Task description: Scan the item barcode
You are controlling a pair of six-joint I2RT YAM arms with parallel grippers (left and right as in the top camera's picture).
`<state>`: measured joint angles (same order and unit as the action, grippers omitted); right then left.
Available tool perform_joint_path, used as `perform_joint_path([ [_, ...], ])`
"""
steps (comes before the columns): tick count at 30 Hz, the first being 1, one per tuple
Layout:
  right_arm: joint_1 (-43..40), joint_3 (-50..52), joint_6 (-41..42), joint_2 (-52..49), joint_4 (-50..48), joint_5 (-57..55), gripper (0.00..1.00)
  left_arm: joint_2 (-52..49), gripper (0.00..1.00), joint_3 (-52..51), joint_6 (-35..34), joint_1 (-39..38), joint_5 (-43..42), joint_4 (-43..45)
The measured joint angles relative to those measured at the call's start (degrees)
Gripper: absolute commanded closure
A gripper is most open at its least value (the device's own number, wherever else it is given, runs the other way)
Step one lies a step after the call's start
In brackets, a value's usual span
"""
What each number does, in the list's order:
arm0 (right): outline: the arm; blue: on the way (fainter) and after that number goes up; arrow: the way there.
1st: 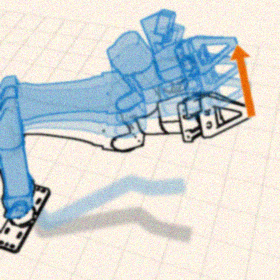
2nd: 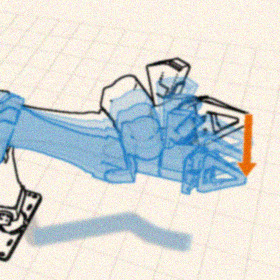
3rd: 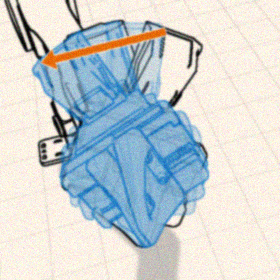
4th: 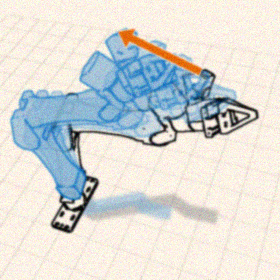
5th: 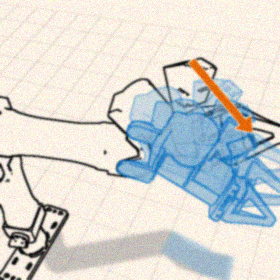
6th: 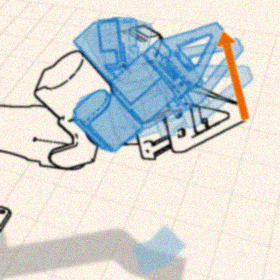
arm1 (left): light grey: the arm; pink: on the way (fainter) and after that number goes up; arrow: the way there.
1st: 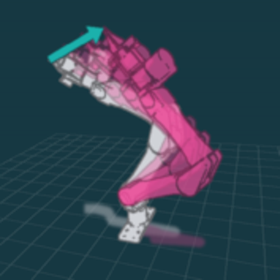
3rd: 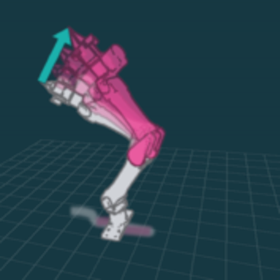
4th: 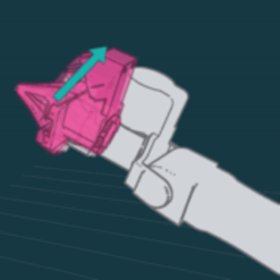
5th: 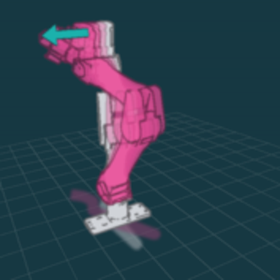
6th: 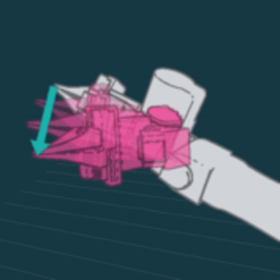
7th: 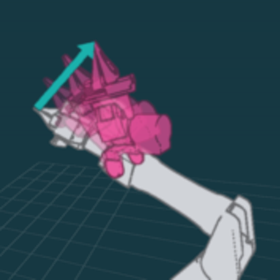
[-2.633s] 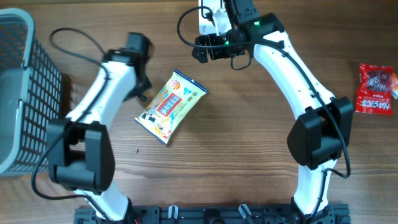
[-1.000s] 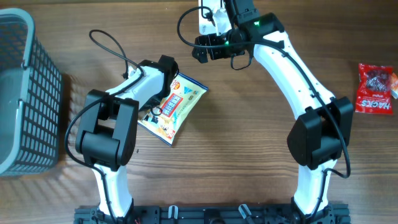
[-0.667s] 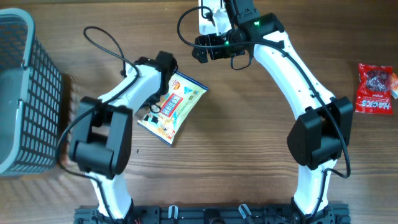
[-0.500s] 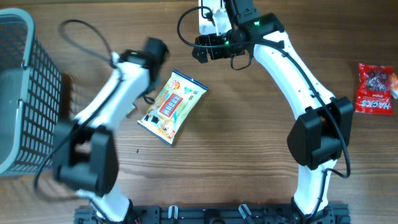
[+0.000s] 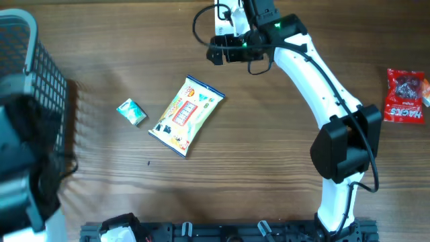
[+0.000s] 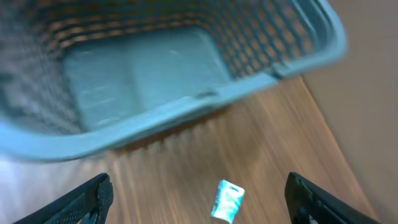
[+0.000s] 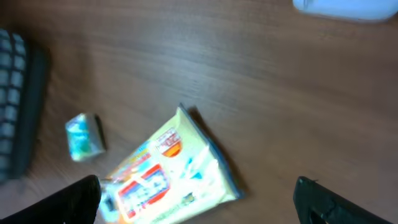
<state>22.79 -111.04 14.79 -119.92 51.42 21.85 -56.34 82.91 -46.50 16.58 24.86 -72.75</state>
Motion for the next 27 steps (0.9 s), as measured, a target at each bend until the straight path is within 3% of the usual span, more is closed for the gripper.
perform_joint_path([
  [2,0.0,0.02,7.67,-0.02,3.17,0.98,0.0,2.4,0.0,-0.02,-1.49,5.42,-0.33,-1.97],
  [5,0.0,0.02,14.8,-0.02,1.79,5.07,0.0,4.52,0.0,0.0,-3.58,10.21,-1.66,-4.0],
  [9,3.82,0.02,8.26,-0.02,0.2,7.56,0.01,4.11,0.0,-0.02,-4.28,11.26,-2.91,-4.68],
  [12,13.55,0.02,5.01,-0.22,-0.48,-1.75,0.01,3.1,0.0,-0.02,-4.52,11.26,-3.8,-6.64],
  [17,29.73,0.02,3.52,-4.63,-10.12,-13.94,0.04,1.16,0.0,-0.02,-4.9,11.3,-4.04,-10.62],
  [20,31.8,0.11,5.29,-8.41,-15.5,-16.24,0.14,0.09,0.0,-0.02,-4.9,11.3,-4.04,-12.04],
  [24,32.06,0.13,6.23,-12.33,-20.9,-17.59,0.16,-0.72,0.0,-0.02,-4.9,11.3,-4.04,-12.39],
  [27,32.83,0.13,6.16,-15.1,-24.2,-17.97,0.23,-1.22,0.0,-0.02,-4.92,11.3,-4.02,-12.76],
])
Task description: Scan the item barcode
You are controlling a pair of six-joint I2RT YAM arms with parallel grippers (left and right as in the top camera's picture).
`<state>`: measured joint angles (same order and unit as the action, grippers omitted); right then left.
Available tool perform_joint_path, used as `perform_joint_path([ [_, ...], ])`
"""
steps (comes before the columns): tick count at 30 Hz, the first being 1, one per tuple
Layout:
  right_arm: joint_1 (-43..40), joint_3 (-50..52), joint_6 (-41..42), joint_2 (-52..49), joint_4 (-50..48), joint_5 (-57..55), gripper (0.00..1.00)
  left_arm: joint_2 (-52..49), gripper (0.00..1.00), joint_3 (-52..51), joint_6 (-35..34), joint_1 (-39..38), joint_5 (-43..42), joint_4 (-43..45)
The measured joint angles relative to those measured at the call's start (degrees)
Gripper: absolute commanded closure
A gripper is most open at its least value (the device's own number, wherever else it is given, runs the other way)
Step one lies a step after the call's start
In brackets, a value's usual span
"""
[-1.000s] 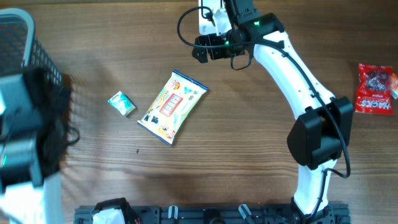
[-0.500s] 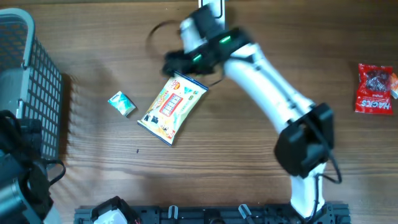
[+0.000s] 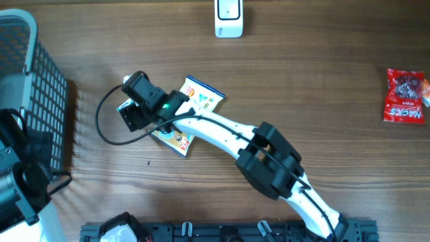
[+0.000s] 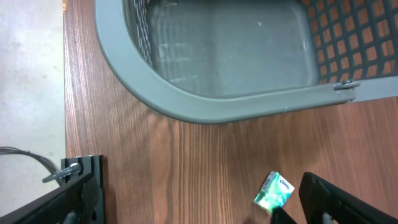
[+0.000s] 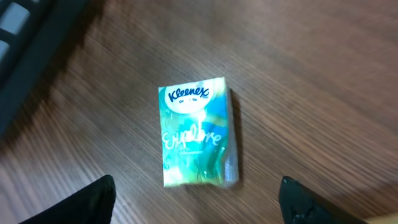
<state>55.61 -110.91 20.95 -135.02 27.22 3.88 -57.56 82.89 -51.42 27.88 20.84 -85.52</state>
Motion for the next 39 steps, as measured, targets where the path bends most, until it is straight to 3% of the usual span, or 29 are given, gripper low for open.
perform_joint_path([
  [18,0.74,0.0,0.22,-5.64,-7.72,-3.74,0.51,-1.05,0.0,0.0,0.0,0.0,-0.02,-1.73],
  [24,0.22,0.0,1.4,-5.68,-7.58,-5.27,0.7,-1.05,0.0,0.0,0.02,0.0,-0.02,-1.73],
  [28,-0.5,-0.02,2.8,-5.68,-7.23,-4.59,0.96,-1.05,0.0,0.0,0.02,0.0,-0.02,-1.73],
  [35,-4.37,-0.68,7.41,-4.15,-0.9,0.31,0.96,-1.05,0.0,0.0,0.02,0.0,-0.02,-1.73],
  [39,-10.88,-0.66,10.19,-3.04,3.17,9.68,0.96,-1.05,0.0,0.0,0.02,0.0,-0.02,-1.73],
])
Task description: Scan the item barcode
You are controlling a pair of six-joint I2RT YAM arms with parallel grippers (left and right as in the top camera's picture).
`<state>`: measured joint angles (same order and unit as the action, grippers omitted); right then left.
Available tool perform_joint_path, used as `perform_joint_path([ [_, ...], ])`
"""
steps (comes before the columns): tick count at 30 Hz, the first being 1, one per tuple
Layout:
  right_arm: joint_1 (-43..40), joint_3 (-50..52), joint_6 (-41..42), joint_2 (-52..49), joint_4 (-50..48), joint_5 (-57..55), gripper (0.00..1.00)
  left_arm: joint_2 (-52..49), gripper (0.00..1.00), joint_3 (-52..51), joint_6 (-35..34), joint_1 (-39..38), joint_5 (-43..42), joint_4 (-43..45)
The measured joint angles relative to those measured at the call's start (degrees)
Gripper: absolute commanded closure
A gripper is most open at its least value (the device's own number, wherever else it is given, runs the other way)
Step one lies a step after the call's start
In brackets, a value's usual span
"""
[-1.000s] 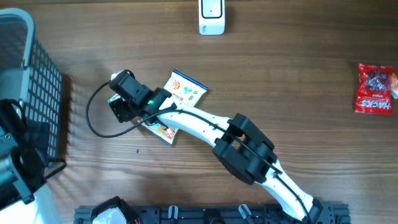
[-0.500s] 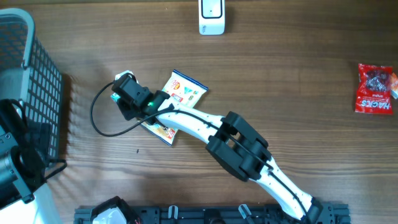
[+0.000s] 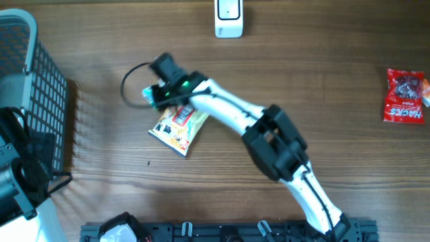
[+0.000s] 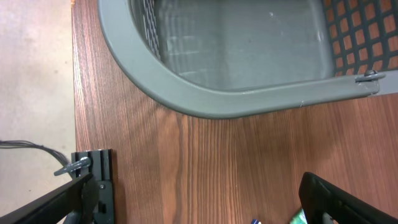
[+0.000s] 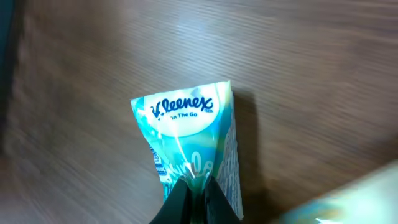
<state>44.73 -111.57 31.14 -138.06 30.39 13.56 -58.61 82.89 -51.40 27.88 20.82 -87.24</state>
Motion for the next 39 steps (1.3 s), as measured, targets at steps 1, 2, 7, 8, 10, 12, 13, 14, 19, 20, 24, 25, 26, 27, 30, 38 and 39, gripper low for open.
perform_joint_path([
  [1,-2.62,0.0,1.01,0.33,1.03,3.67,0.95,0.0,0.0,0.0,0.0,0.0,0.0,0.0],
  [2,-4.98,0.0,1.66,0.52,1.88,7.76,0.96,0.0,0.0,0.0,0.0,0.0,0.0,0.0],
  [7,-17.55,0.0,3.56,0.92,9.97,26.1,0.96,-0.07,0.0,0.0,0.0,0.0,0.0,-0.02],
  [8,-20.35,0.0,3.5,0.92,12.35,28.68,0.96,-0.15,0.0,0.0,0.0,0.0,0.0,-0.02],
  [10,-24.72,0.11,2.34,0.92,15.8,33.27,0.96,-0.46,0.0,0.0,0.0,0.0,0.0,0.0],
  [12,-30.42,1.01,-1.09,0.92,18.56,41.27,0.96,-1.09,0.0,-0.02,0.0,0.0,0.0,0.0],
  [13,-31.89,1.46,-2.47,0.94,19.15,43.6,0.96,-1.29,0.0,-0.04,0.0,0.0,0.0,0.0],
  [14,-33.7,2.47,-4.22,1.18,20.06,46.66,0.96,-1.53,0.0,-0.07,0.0,0.0,-0.2,0.02],
  [19,-41.7,13.73,-8.98,2.16,17.64,53.48,0.96,-3.89,0.0,-0.07,0.02,0.0,-2.49,0.2],
  [20,-43.06,17.53,-9.4,2.16,14.58,54.66,0.96,-4.46,0.0,-0.09,0.02,0.0,-3.5,0.22],
  [24,-47.15,29.7,-10.03,2.84,1.29,63.17,0.96,-7.26,0.0,-0.11,0.24,-0.11,-9.53,0.24],
  [25,-47.8,31.19,-9.97,3.02,-0.72,64.43,0.96,-8.15,0.0,-0.13,0.83,-0.28,-11.17,0.5],
  [26,-48.74,32.72,-9.94,3.37,-1.99,65.55,0.96,-9.01,0.0,-0.13,1.66,-0.76,-12.81,0.98],
  [27,-49.46,33.57,-9.86,3.72,-2.23,65.81,0.96,-9.99,0.0,-0.13,2.75,-1.57,-14.49,1.51],
  [30,-51.04,34.45,-9.77,4.92,-1.66,62.64,0.96,-13.7,0.0,-0.13,5.62,-5.18,-18.27,2.03],
  [38,-50.75,34.18,-9.77,8.68,3.5,47.28,0.79,-21.11,0.0,-0.13,7.85,-17.4,-20.79,2.95],
  [39,-50.73,34.18,-9.73,9.25,4.44,45.0,0.72,-21.46,0.0,-0.13,7.85,-18.4,-20.76,3.39],
])
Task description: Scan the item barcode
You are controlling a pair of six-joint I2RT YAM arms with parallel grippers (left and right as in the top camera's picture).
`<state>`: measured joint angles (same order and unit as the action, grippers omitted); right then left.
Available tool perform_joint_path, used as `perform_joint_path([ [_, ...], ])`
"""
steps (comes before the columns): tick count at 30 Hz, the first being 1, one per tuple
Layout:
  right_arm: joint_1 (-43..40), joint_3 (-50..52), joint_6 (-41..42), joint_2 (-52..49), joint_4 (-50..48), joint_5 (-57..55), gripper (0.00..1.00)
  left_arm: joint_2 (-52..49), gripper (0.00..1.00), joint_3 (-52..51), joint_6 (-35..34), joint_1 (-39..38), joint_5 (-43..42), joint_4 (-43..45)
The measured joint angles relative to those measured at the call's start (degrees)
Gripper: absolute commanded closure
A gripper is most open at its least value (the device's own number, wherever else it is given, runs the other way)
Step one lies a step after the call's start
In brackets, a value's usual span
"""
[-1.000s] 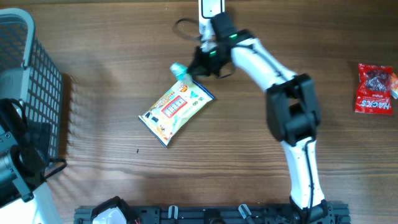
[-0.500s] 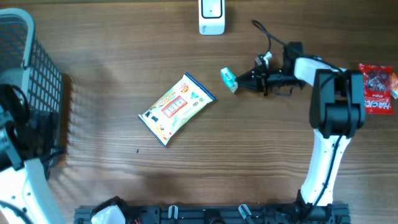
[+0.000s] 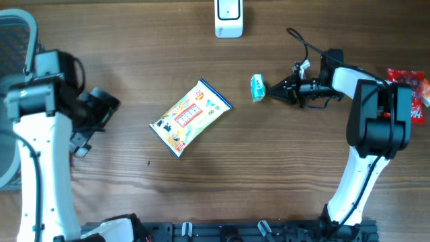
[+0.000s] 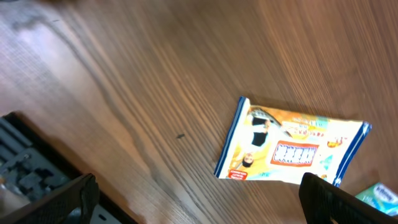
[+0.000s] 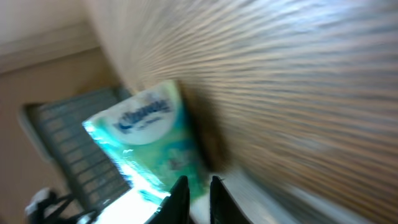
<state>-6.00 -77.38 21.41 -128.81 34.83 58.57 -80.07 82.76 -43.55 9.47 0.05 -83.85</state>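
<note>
A small teal Kleenex tissue pack point(image 3: 256, 88) is pinched in my right gripper point(image 3: 267, 89), which reaches in from the right, below and to the right of the white scanner point(image 3: 228, 19). The right wrist view is blurred, but it shows the tissue pack point(image 5: 148, 138) with the right gripper point(image 5: 198, 194) shut on its lower edge. My left gripper point(image 3: 101, 111) hovers open at the table's left. In its view the left gripper point(image 4: 199, 211) has nothing between its fingers.
A yellow snack bag point(image 3: 190, 117) lies mid-table; in the left wrist view the snack bag point(image 4: 292, 149) is ahead and the tissue pack point(image 4: 379, 194) is at the corner. A red packet point(image 3: 406, 97) lies far right. A grey basket point(image 3: 13, 27) stands at the far left.
My right gripper, then shut on the tissue pack left of the snack bag, now holds it right of centre below the scanner. The left arm has moved from over the basket to over the table. The snack bag has shifted slightly.
The tissue pack first lay left of the snack bag while my right gripper was open near the scanner. Then the gripper was open over the pack, then shut on it. Now the pack is held at centre right, and the left arm is off the basket.
</note>
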Motion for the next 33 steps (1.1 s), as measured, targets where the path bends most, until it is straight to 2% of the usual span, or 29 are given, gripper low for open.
perform_joint_path([
  [5,-0.22,0.24,3.41,4.24,5.79,-9.9,0.53,-2.1,0.0,0.0,0.02,-7.19,-0.39,2.34],
  [6,-0.22,0.68,4.48,7.17,7.41,-15.67,0.42,-2.36,0.0,0.0,0.02,-8.39,-0.42,2.84],
  [7,-0.22,0.81,4.5,7.63,7.52,-16.94,0.35,-2.91,0.0,-0.02,0.02,-10.71,-0.61,3.63],
  [10,-0.28,1.29,3.74,10.88,9.66,-20.55,0.2,-3.41,0.0,-0.04,0.02,-13.66,-0.44,5.31],
  [16,0.02,1.29,-0.79,15.06,12.59,-23.76,0.16,-5.09,0.0,-0.2,0.02,-19.08,-0.61,7.87],
  [17,0.46,1.29,-1.53,15.06,13.22,-24.15,0.13,-5.44,0.0,-0.57,0.02,-19.91,-0.61,8.74],
  [18,1.09,1.29,-2.1,15.06,13.44,-24.35,0.06,-5.68,0.0,-0.79,0.02,-20.35,-0.63,9.14],
  [19,2.29,1.29,-2.47,15.06,13.46,-24.57,0.04,-6.16,0.0,-1.38,0.0,-21.2,-0.63,9.92],
  [20,3.56,1.31,-2.58,15.06,13.07,-24.72,0.16,-6.62,0.0,-1.92,-0.04,-21.81,-0.61,10.62],
  [24,9.42,1.4,0.42,15.06,8.48,-27.69,0.96,-8.07,0.02,-4.57,-0.13,-23.65,-0.61,13.46],
  [25,11.17,1.4,2.29,15.06,7.06,-29.24,0.96,-8.26,0.1,-5.35,-0.17,-24.02,-0.61,13.73],
  [27,12.83,1.46,4.66,15.06,5.05,-31.45,0.96,-8.44,0.19,-7.21,-0.44,-24.96,-0.63,14.67],
  [28,13.4,1.51,5.51,15.06,3.96,-32.52,0.96,-8.48,0.27,-8.44,-0.22,-25.49,-0.61,15.17],
  [31,13.57,1.49,6.86,15.06,3.96,-34.36,0.96,-8.55,0.39,-11.65,-0.39,-26.69,-0.61,17.27],
  [32,13.55,1.2,6.91,15.06,4.76,-34.73,0.96,-8.55,0.47,-12.59,-0.33,-26.95,-0.63,18.34],
  [33,13.55,0.72,6.91,15.06,4.96,-34.95,0.96,-8.55,0.49,-13.6,-0.5,-27.21,-0.66,19.47],
])
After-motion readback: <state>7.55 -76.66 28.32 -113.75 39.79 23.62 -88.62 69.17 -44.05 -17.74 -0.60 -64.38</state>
